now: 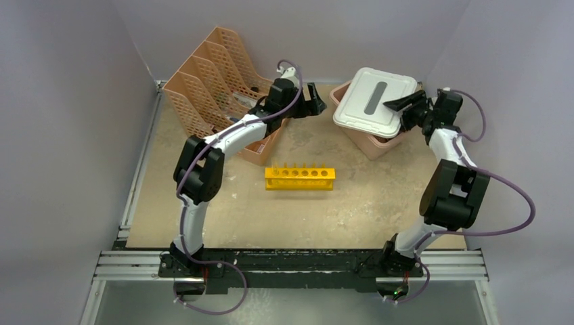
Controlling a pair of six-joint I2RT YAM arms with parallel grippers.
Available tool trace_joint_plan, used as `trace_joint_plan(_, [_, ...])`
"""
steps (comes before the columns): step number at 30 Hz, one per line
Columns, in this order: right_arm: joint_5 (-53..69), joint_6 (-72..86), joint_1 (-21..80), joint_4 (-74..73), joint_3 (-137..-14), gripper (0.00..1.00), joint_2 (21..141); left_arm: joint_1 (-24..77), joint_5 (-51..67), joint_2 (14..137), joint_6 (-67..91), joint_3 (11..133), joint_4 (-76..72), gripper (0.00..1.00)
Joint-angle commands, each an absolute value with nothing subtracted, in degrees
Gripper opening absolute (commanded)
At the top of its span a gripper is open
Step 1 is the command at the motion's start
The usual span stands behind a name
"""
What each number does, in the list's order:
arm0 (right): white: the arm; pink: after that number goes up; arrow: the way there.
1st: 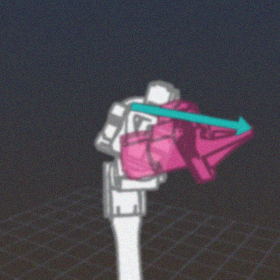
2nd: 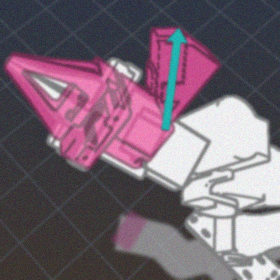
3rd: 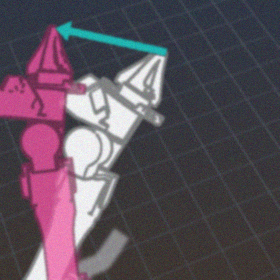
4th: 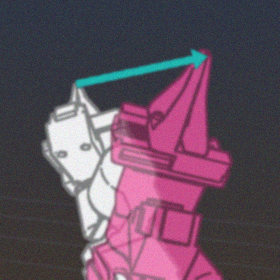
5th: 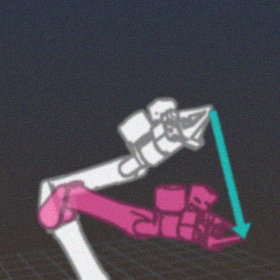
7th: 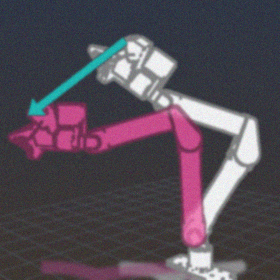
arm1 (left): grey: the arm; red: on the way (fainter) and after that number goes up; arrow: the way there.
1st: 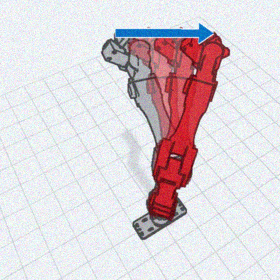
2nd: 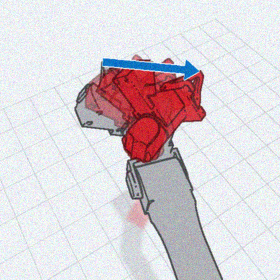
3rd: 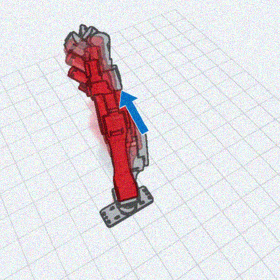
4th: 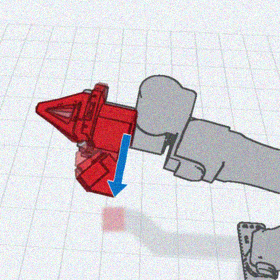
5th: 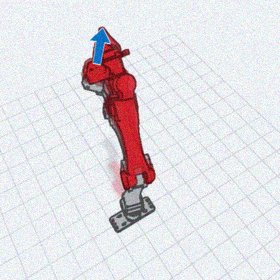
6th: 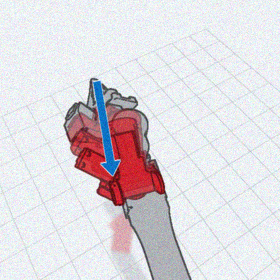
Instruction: Organize the chemistry lab equipment
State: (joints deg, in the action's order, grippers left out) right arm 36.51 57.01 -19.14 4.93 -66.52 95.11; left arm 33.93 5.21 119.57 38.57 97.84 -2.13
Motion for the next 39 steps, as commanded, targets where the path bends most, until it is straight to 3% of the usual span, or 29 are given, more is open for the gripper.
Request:
trace_joint_plan(1, [26.50, 45.77, -19.28, -6.88, -75.47, 0.62, 95.16, 33.84, 9.80, 119.61, 40.54, 102.06, -5.84, 0.89])
trace_joint_plan(8, [9.83, 36.56, -18.99, -18.49, -80.44, 0.75, 92.25, 33.29, 9.67, 118.51, 39.07, 102.89, -0.31, 0.89])
trace_joint_plan(13, [2.16, 30.80, -17.95, -22.93, -83.81, 0.77, 92.70, 32.95, 11.42, 118.66, 38.97, 102.96, -0.09, 0.87])
trace_joint_plan(20, [-15.01, 22.27, -3.63, -26.90, -93.75, 0.77, 94.29, 32.54, 11.77, 115.62, 36.46, 101.74, 6.35, 0.82])
trace_joint_plan(30, [-13.35, 22.70, 8.45, -31.08, -111.76, 0.55, 109.41, 27.35, 14.51, 106.77, 37.98, 91.57, 5.63, 0.76])
trace_joint_plan(39, [-17.38, 23.72, 11.62, -36.09, -123.73, 0.50, 120.93, 27.25, 15.67, 103.87, 36.57, 86.83, 3.09, 0.75])
